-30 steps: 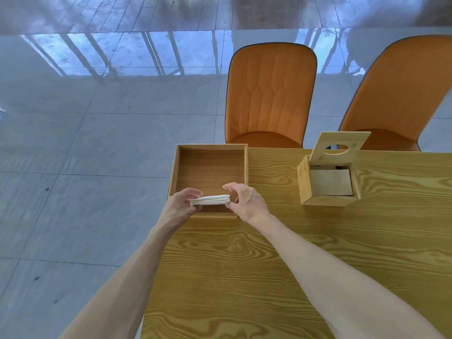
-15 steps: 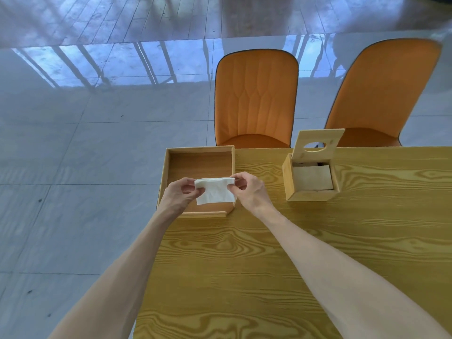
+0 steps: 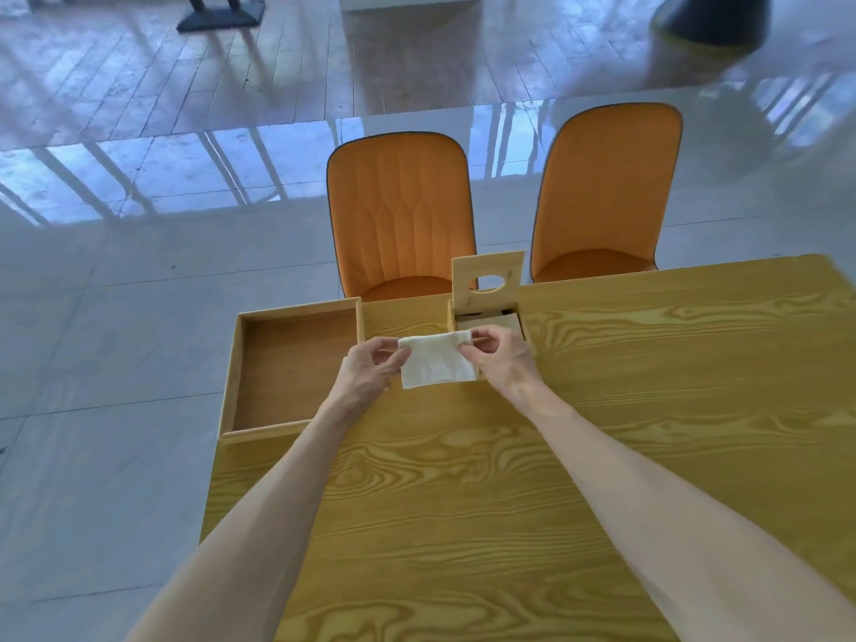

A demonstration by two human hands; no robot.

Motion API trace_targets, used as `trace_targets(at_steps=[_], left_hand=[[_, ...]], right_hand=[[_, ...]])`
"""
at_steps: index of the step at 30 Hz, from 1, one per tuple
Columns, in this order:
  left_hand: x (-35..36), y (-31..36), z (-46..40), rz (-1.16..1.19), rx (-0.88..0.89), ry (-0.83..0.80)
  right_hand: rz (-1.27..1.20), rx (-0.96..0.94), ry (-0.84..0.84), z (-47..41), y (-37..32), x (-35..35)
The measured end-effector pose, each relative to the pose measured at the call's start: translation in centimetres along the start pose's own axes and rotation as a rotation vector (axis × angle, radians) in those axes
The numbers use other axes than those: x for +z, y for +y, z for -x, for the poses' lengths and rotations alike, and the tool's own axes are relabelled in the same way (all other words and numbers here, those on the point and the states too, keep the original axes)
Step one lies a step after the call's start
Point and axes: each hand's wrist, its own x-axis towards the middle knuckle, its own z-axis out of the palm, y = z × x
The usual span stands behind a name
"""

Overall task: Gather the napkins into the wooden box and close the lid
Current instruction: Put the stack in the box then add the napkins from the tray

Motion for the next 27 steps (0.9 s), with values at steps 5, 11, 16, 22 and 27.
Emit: trace_targets(at_steps=[5,11,16,22,27], left_hand=[[3.7,2.2,-0.9,0.021,-0.013,-0.004],[6.6,3.7,-2.2,0.085,-0.06,0.083],[8.5,4.5,-3.5,0.102,-0.112,0.161],[9.7,3.8,-5.1,0.068,-0.151,0.233],[10.3,3.4,-5.6,-0.003,-0.167,0.271]], right_hand=[[-0.008,-0.001,0.032,-1.1,1.7,-3.6],[-0.008,-0.012,0.076,-3.0,2.7,-5.8],[-0.027,0.015,0.121,-4.7,3.3,-6.2],[0.052,0.022,0.173,-5.8,4.0,-5.8],[0.146,0.028,0.193,-6.3,4.1,-5.3]])
